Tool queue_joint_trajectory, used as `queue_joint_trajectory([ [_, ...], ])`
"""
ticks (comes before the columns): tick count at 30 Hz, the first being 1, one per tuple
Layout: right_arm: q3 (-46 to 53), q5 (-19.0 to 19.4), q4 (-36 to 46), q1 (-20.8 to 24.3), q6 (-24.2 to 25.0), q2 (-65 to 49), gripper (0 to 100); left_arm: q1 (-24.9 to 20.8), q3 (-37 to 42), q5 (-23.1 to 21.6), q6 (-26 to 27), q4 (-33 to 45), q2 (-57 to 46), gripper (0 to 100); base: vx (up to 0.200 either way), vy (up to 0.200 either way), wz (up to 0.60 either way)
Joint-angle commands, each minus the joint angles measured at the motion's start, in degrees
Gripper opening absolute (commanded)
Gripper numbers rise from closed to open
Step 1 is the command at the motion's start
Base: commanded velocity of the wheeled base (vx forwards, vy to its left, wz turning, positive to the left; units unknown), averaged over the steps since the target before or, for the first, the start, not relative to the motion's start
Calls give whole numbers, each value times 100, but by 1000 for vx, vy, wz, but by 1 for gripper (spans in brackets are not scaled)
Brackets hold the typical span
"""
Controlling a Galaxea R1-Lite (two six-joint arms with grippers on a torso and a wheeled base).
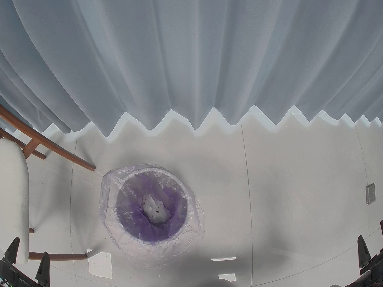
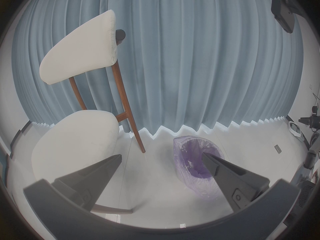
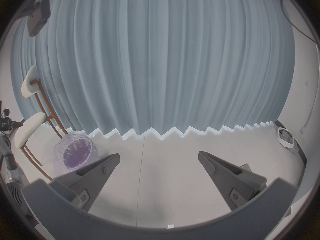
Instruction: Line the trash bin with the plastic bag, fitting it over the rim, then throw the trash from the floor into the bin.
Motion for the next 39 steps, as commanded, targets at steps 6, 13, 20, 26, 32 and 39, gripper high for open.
queue_joint_trajectory([
  [6, 101, 2, -2, 0, -1, -79, 100, 2, 101, 0, 4, 1, -88, 100, 0, 0, 0],
  [13, 101, 2, -2, -9, -1, -79, 100, 2, 101, 0, 4, -7, -88, 100, 0, 0, 0],
  [20, 101, 2, -2, -9, -1, -79, 100, 2, 101, 0, 4, -7, -88, 100, 0, 0, 0],
  [26, 101, 10, -2, -9, -1, -79, 100, 2, 101, 0, -5, 1, -88, 100, 0, 0, 0],
  [32, 101, 2, -2, -9, -1, -79, 100, 2, 101, 0, 4, 1, -88, 100, 0, 0, 0],
  [39, 101, 2, 7, 0, -1, -79, 100, 2, 101, 0, 4, 1, -88, 100, 0, 0, 0],
])
